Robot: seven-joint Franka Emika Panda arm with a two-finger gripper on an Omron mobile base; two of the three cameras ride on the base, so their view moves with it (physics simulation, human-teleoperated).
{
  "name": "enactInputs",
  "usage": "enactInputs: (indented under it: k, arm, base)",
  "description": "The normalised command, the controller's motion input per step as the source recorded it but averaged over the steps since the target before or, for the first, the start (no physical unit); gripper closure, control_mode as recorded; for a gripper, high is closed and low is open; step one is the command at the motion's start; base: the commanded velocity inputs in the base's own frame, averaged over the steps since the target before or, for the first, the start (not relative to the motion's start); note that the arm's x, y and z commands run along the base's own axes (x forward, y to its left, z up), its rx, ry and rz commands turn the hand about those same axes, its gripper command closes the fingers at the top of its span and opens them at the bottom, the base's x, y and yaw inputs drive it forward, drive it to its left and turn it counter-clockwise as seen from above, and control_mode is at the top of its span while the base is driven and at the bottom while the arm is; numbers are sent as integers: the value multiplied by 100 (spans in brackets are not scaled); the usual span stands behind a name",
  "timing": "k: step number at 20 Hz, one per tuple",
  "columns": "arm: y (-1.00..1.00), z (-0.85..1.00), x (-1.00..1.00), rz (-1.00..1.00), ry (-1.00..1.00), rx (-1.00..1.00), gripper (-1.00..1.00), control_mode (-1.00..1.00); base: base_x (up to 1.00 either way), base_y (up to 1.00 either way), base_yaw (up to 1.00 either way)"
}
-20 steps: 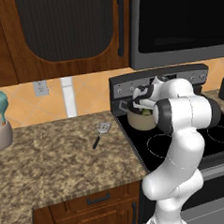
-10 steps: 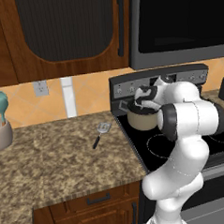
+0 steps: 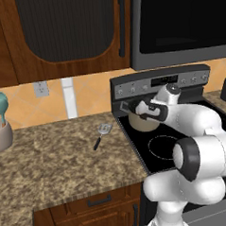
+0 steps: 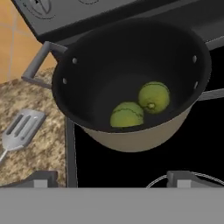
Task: Put the lime and lime in the pot. Retrieve the spatula and lightly stir the vegetables in the pot.
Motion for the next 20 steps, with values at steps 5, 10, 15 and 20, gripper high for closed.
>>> enactInputs:
  k: [5, 10, 15, 20]
  arm:
    - [62, 26, -32, 1, 5, -1, -100, -100]
    - [77, -11, -1, 0, 22, -13, -100, -100]
    - [13, -5, 0, 1, 8, -4, -100, -100]
    - [42, -9, 4, 0, 0, 0, -100, -100]
  base:
    - [0, 0, 0]
    - [0, 0, 0]
    - [0, 0, 0]
    - [0, 0, 0]
